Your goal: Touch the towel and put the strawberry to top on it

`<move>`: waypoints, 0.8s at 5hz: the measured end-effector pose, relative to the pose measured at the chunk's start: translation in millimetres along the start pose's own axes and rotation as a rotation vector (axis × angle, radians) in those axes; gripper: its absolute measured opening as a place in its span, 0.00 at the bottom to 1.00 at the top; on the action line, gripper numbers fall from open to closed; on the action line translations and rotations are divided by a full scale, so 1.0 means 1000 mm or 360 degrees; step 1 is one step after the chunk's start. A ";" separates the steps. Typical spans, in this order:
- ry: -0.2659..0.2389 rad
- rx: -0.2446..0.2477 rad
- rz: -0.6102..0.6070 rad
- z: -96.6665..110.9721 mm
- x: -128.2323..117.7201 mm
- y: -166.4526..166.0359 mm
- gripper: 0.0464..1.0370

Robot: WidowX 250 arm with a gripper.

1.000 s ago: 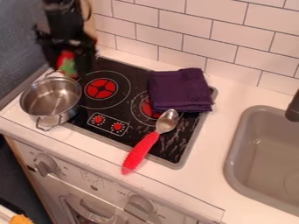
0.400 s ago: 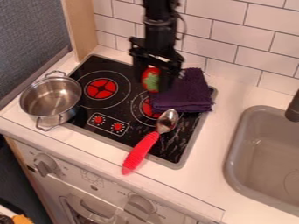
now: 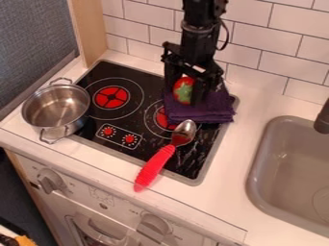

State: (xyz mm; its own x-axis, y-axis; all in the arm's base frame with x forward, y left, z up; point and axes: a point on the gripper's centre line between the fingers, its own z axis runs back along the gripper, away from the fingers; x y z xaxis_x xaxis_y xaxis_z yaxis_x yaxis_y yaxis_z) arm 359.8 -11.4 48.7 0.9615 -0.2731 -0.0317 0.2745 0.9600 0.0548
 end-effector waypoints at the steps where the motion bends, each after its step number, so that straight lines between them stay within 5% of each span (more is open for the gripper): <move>1: -0.0019 0.0003 0.0024 0.000 0.002 0.001 0.97; 2: -0.0023 -0.0041 0.0016 -0.004 -0.001 -0.004 0.96; 4: -0.0266 -0.0163 0.0212 0.040 -0.032 0.013 0.96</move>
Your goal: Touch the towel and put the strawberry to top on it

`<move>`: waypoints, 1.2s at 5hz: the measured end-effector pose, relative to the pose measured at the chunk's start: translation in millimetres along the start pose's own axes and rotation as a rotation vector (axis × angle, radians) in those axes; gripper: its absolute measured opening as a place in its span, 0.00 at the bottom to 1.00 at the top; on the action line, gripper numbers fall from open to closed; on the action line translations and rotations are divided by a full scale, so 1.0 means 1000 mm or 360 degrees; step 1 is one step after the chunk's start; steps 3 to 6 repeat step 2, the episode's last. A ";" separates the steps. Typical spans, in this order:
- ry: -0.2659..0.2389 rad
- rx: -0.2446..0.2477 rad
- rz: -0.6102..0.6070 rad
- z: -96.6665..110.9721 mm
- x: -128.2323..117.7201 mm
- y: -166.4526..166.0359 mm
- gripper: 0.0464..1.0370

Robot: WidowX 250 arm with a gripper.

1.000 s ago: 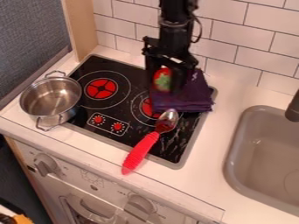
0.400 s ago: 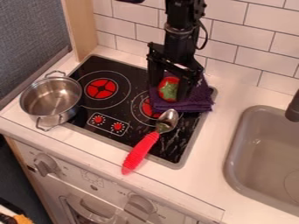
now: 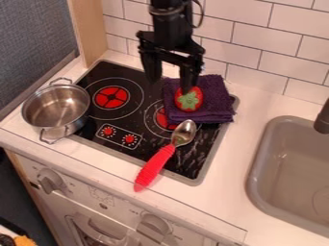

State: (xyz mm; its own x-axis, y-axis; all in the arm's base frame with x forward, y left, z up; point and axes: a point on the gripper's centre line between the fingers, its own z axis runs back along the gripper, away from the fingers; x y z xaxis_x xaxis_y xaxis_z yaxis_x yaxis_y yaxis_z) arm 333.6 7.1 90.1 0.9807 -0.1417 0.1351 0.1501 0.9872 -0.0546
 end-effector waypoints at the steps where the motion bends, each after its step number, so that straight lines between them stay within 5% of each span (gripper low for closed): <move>1: 0.0025 0.0006 0.0012 -0.001 -0.011 0.004 0.96; 6: 0.0061 0.0039 -0.0003 -0.006 -0.018 0.007 0.96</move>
